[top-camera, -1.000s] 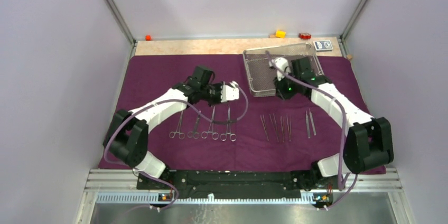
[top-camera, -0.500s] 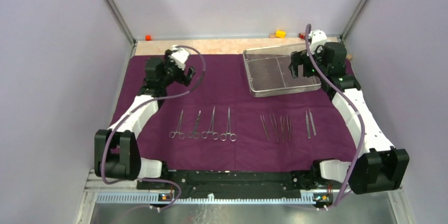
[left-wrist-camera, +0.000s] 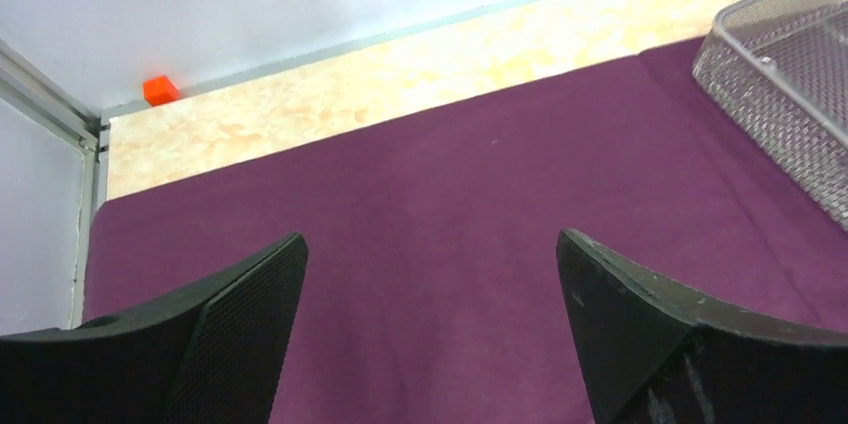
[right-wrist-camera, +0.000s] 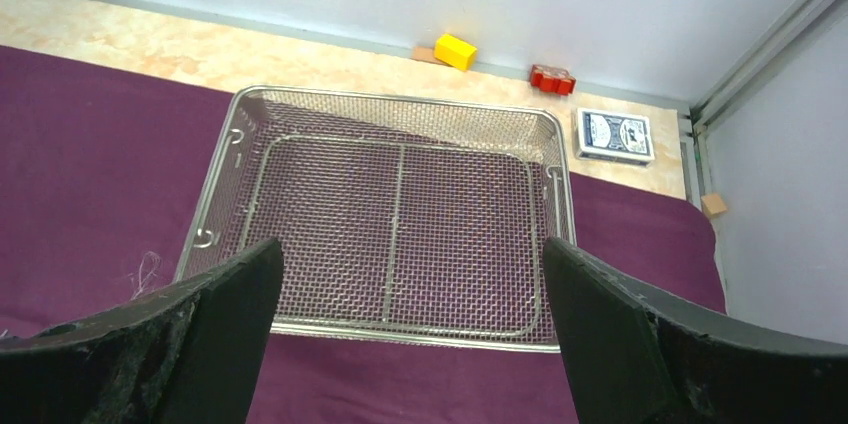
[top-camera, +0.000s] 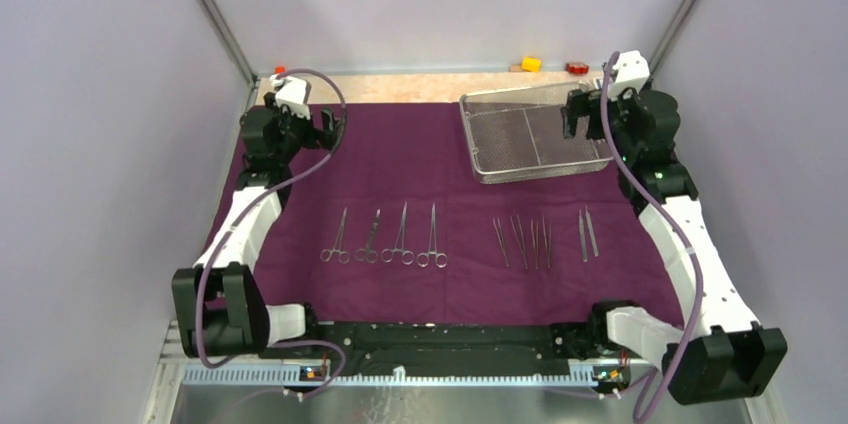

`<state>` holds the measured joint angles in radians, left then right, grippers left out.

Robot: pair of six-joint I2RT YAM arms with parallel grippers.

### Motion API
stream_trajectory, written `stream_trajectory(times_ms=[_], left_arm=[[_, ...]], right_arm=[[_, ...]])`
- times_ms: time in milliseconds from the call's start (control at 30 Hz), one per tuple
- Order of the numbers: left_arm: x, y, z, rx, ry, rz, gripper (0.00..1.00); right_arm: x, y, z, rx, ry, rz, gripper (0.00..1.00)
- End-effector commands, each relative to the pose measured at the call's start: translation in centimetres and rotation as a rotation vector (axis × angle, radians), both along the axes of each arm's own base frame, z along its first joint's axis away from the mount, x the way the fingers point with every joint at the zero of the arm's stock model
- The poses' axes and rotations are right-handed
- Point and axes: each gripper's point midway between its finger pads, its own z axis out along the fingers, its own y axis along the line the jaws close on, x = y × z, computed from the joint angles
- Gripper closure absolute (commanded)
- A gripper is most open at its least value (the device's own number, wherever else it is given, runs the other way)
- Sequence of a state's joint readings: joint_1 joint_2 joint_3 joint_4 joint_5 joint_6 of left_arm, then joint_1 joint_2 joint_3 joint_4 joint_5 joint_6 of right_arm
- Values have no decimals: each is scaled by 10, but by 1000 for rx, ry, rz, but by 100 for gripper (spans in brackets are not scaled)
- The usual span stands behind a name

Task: Open and lay out the surgical kit
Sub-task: Reset both arms

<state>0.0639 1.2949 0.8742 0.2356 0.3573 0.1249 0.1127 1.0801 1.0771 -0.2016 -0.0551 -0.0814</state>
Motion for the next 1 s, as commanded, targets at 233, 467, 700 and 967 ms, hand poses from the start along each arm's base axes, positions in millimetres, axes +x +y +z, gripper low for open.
stream_trajectory(times_ms=[233,467,700,967], left_arm=[[-49,-29,77,-99,-231,-127,1],[-64,-24,81,-79,-285,-96,1],[-65,-23,80,-73,-259,-86,1],[-66,-27,73,-76,-238,-113,1]], right_arm=[[-21,4,34,22,-203,21,1],[-33,7,41,11,-259,33,1],[-35,8,39,-7,-268,48,1],[-34,13,33,-12,-254,70,1]])
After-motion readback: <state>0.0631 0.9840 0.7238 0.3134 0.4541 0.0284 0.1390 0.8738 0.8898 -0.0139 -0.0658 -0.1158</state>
